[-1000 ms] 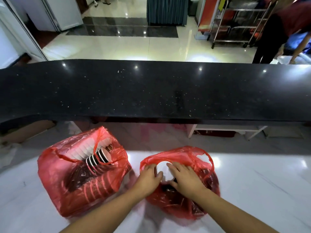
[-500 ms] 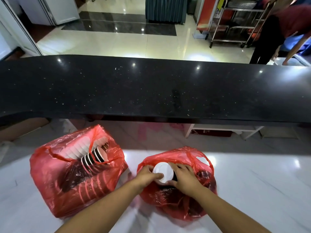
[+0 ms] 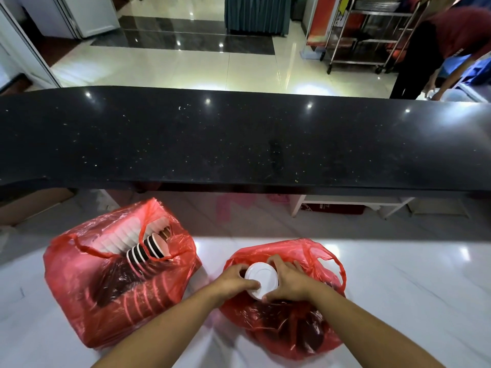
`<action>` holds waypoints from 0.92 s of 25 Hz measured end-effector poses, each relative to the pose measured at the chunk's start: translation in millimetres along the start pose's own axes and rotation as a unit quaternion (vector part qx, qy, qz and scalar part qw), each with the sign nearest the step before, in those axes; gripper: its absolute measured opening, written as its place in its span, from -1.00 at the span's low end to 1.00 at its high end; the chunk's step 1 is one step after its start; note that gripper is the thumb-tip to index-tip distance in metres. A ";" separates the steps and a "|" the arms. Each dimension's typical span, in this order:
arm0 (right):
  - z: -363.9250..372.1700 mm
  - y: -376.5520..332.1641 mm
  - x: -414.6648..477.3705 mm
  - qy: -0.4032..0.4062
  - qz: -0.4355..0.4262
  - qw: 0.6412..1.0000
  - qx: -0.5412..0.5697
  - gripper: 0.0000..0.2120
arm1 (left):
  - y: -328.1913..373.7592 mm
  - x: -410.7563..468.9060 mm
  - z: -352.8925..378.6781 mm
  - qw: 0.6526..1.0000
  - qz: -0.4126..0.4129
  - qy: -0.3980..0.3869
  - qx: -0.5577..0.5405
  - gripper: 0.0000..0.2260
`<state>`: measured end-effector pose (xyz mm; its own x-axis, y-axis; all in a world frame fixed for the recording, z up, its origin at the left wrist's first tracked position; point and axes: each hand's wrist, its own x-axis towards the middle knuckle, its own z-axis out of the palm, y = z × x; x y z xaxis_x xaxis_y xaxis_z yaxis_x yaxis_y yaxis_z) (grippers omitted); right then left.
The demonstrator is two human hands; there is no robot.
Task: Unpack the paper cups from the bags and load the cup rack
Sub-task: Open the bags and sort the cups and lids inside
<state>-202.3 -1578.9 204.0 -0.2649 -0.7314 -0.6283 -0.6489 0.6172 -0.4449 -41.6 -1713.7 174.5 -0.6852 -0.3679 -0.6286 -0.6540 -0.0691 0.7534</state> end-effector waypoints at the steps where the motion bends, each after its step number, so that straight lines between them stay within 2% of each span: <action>1: -0.5 -1.1 -1.3 0.005 -0.005 1.000 0.004 -0.18 | -0.9 -0.6 -1.0 1.000 0.003 -0.004 0.003 -0.63; 5: -0.4 -4.2 -1.3 0.038 -0.075 0.995 0.054 -0.14 | -7.1 -1.7 -6.9 1.000 0.018 -0.015 -0.001 -0.45; 7: -3.4 -2.0 -0.7 0.061 -0.100 0.984 0.134 -0.26 | -8.0 -0.8 -7.3 0.999 0.038 0.006 -0.011 -0.39; 9: -11.7 -1.7 -4.4 0.086 -0.098 0.970 0.206 -0.42 | -0.6 -2.3 -6.7 0.996 0.064 0.039 -0.057 -0.42; 11: -22.6 -6.2 -12.3 0.121 -0.085 0.960 0.236 -0.45 | 13.0 -5.5 -6.1 0.986 0.077 0.061 -0.132 -0.48; 14: -30.7 -14.5 -24.9 0.155 -0.088 0.962 0.207 -0.22 | 34.8 -11.1 -6.4 0.968 0.056 0.052 -0.239 -0.54; 17: -28.2 -23.6 -38.2 0.183 -0.106 0.962 0.170 -0.05 | 44.3 -14.8 -5.3 0.954 0.040 0.039 -0.295 -0.46; 21: -15.1 -29.7 -51.5 0.245 -0.147 0.958 -0.017 -0.08 | 50.2 -27.5 -2.0 0.948 0.032 0.022 -0.317 -0.59; 23: -10.4 -33.5 -56.2 0.278 -0.163 0.945 -0.065 -0.12 | 53.1 -44.0 -0.9 0.950 0.046 0.041 -0.306 -0.60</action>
<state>-173.1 -1561.5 260.9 -0.3462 -0.9379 -0.0236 -0.8327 0.3187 -0.4528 -45.9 -1702.0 242.3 -0.6873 -0.4676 -0.5558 -0.2659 -0.5500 0.7917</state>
